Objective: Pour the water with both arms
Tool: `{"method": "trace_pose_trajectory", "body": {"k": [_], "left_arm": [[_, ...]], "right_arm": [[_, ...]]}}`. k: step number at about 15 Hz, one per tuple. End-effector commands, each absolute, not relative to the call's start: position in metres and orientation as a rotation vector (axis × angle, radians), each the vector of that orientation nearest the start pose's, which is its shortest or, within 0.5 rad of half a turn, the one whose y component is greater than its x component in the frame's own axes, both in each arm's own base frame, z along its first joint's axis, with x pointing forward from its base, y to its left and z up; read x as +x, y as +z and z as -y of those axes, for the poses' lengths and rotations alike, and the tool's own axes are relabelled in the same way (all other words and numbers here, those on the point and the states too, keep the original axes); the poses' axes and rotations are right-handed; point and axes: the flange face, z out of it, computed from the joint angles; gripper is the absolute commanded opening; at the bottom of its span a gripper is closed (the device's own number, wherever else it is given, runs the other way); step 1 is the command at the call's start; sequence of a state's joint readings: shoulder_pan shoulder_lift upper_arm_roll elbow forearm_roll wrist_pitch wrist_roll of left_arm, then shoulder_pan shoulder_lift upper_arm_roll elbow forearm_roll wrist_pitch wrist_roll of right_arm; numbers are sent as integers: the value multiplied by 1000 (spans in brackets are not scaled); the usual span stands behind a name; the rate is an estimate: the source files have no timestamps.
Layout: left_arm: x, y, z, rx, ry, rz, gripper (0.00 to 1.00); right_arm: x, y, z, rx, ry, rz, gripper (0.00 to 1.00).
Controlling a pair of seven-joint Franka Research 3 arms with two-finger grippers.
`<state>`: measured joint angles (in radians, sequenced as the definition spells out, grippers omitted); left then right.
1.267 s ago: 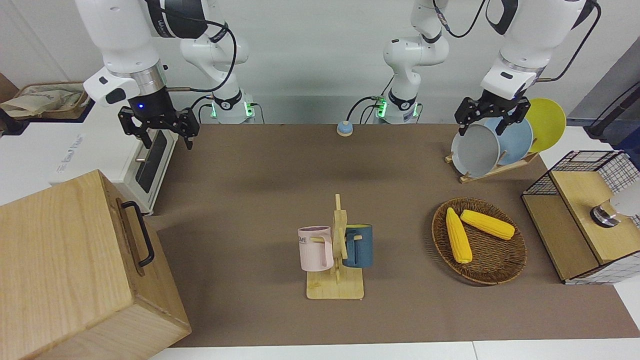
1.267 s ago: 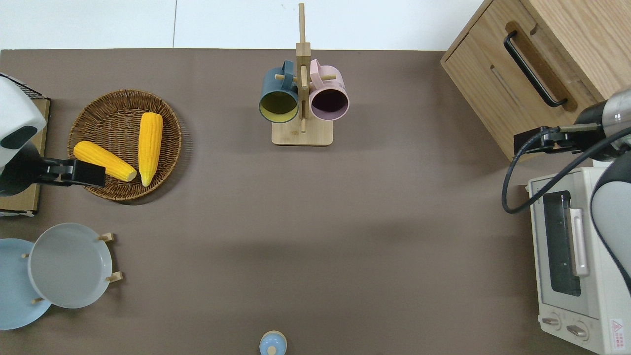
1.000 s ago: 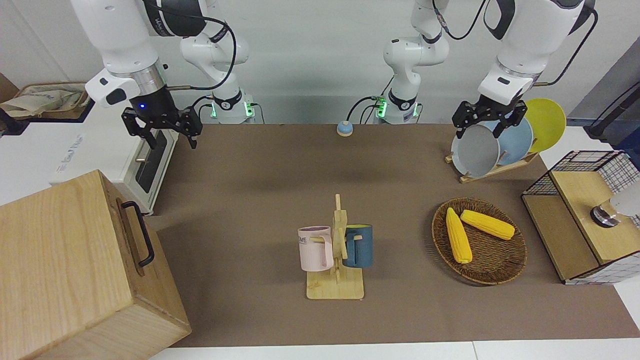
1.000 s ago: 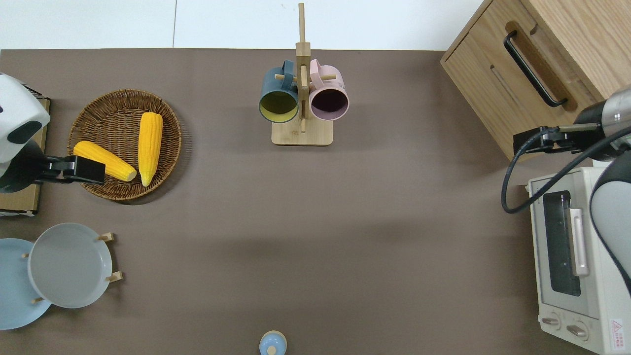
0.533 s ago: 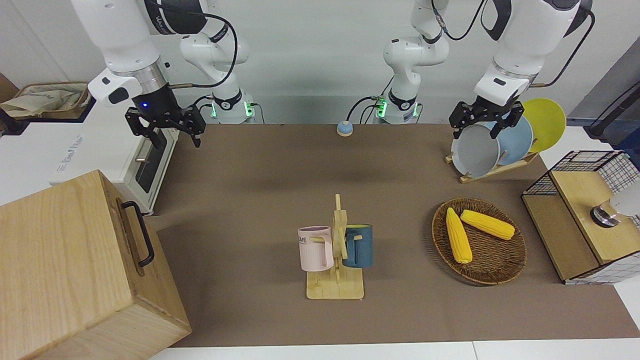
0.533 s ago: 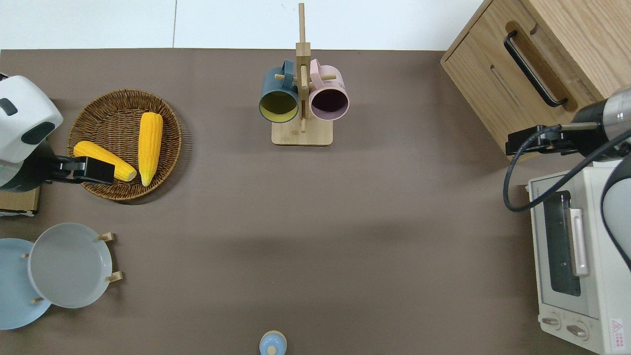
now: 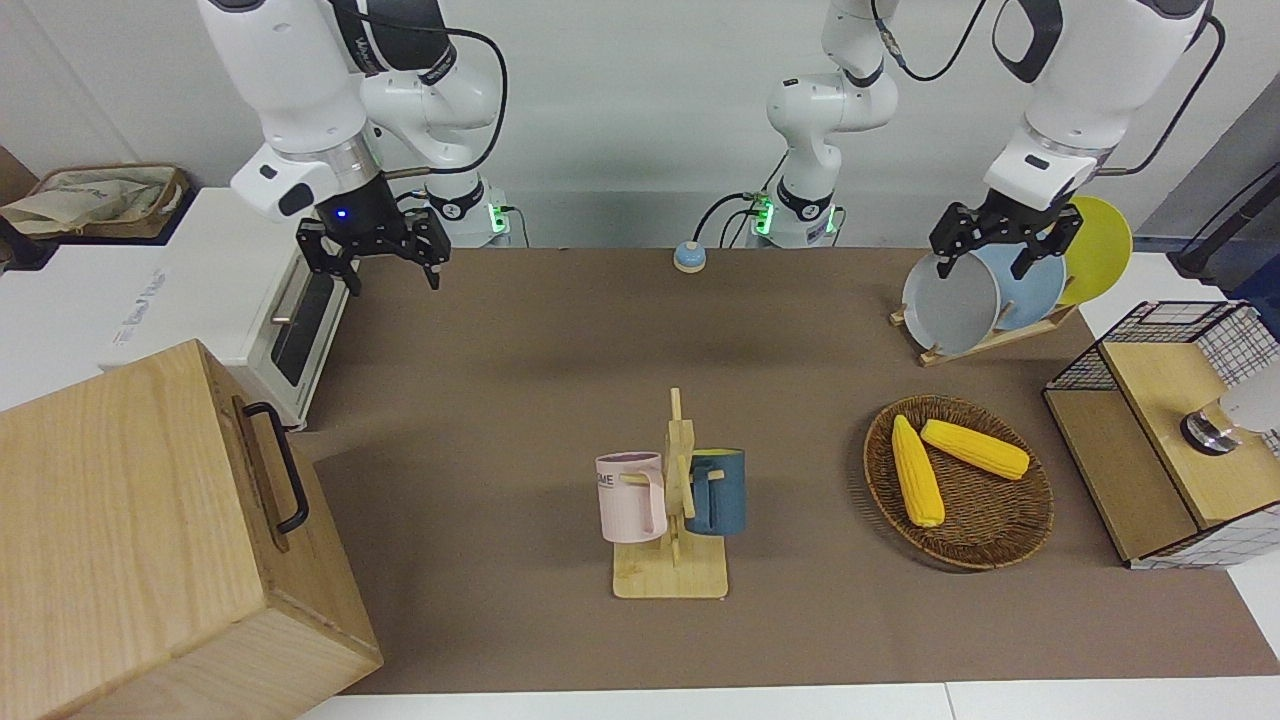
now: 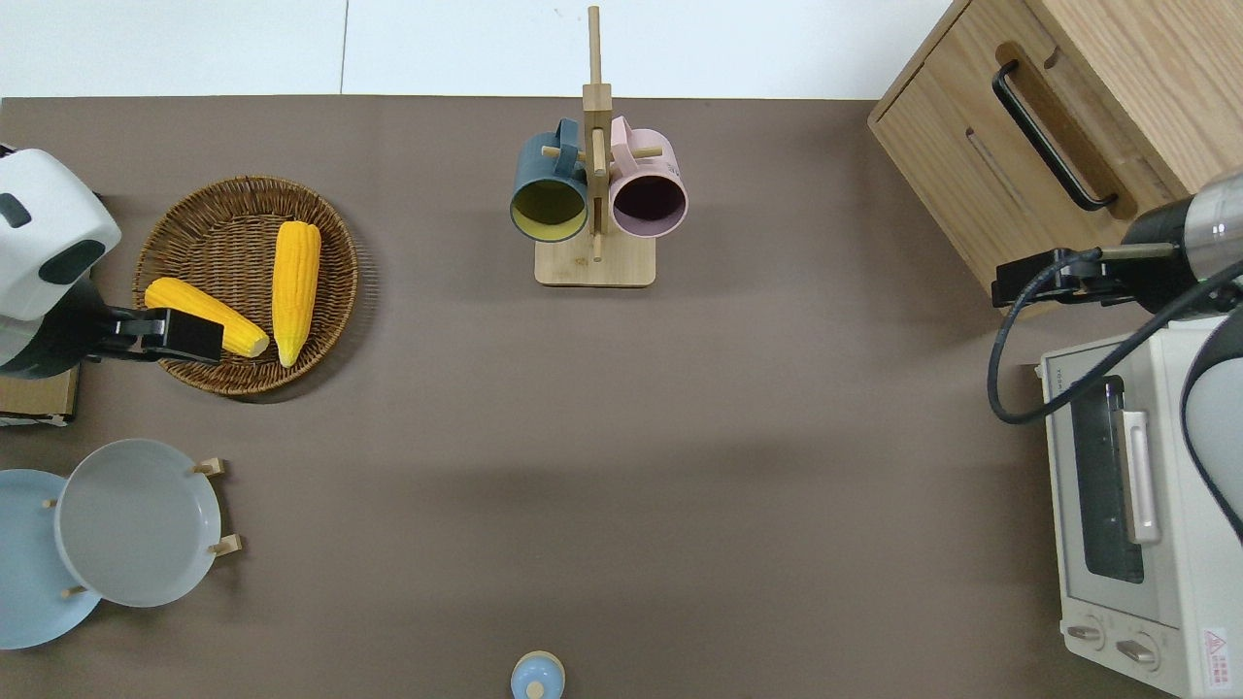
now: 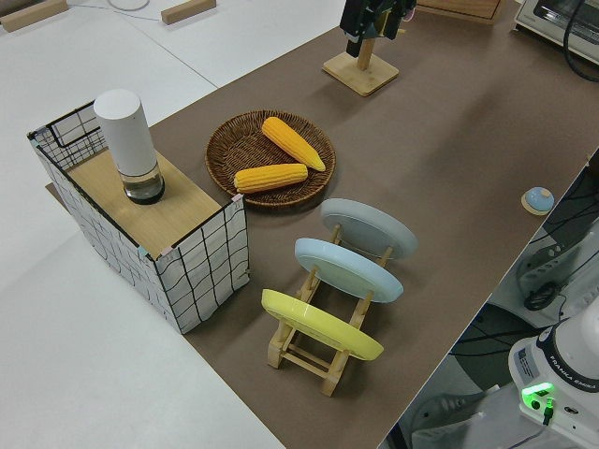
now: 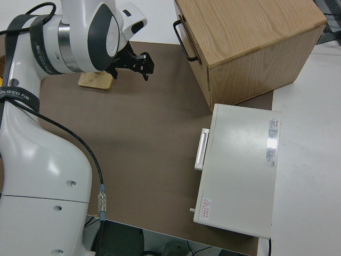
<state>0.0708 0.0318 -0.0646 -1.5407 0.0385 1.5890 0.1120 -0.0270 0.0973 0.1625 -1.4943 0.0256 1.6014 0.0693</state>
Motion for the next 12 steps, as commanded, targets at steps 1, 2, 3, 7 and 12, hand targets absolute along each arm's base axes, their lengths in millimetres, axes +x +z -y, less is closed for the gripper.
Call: {"method": "trace_pose_trajectory", "body": {"k": [1,2,3,7,12], "left_arm": [[573,620,-70,-3098,-89,-221,998],[575,618,-88,-3108,-117,-216,998],[575,616,-111,-3121,-144,-202,998],[575,607,-193,-3116,-272,-241,998],[574,585,-274,-3051,-383,-308,998]], "right_arm": [[589,569,-116,-3069,77,219,994],[594,557,-133,-3062,77,256,994],[600,548,-148,-3054,44,280,994],[619,511,-192,-3026,-50,313,994],[637,479,-228,-2996,-178,326,994]]}}
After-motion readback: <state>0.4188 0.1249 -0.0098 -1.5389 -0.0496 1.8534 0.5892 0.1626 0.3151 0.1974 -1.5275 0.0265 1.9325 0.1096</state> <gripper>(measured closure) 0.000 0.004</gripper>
